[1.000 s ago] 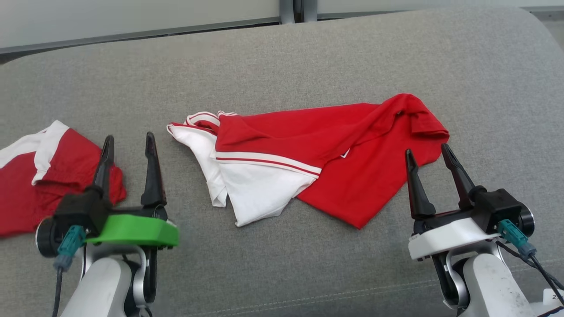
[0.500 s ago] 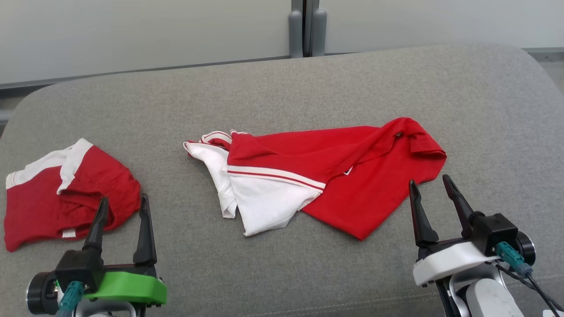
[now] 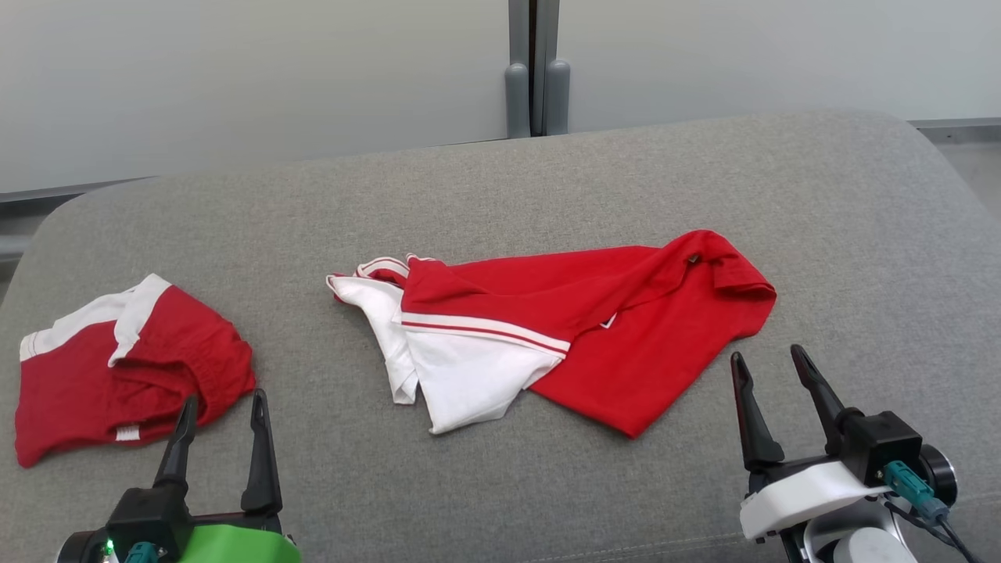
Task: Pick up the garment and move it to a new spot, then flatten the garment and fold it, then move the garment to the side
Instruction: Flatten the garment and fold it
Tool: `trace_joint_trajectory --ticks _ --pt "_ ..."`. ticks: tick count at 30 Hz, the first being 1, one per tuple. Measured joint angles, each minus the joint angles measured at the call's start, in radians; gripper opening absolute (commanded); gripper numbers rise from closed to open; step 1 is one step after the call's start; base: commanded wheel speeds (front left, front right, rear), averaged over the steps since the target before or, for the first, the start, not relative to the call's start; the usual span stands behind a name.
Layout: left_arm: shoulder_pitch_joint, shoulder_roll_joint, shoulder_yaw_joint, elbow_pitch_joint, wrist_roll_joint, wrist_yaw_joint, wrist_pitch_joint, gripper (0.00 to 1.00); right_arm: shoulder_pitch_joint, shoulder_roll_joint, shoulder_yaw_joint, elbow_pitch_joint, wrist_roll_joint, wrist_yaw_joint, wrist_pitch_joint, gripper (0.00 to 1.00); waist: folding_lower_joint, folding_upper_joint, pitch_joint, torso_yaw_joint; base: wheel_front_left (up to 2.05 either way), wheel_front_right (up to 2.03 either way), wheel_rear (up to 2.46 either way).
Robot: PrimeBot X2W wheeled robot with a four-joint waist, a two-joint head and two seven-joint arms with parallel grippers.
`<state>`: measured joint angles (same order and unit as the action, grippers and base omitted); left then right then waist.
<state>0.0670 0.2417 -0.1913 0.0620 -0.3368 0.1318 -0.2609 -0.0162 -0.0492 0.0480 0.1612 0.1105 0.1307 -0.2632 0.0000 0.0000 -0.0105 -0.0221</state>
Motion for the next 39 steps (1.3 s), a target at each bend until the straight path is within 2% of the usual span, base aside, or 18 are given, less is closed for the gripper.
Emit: trace_joint_trajectory --ticks 32,39 --pt "0.005 -0.057 0.054 0.034 0.05 -0.053 0.0 1.0 0.016 0.0 0.008 -0.018 0.011 0.0 0.0 1.0 0.0 0.0 0.013 0.001 0.0 0.0 0.0" --pt "-0.002 -0.071 0.057 0.029 0.059 -0.063 0.0 1.0 -0.002 0.0 -0.026 -0.004 -0.009 0.0 0.0 1.0 0.0 0.0 0.033 0.0 0.0 0.0 0.0"
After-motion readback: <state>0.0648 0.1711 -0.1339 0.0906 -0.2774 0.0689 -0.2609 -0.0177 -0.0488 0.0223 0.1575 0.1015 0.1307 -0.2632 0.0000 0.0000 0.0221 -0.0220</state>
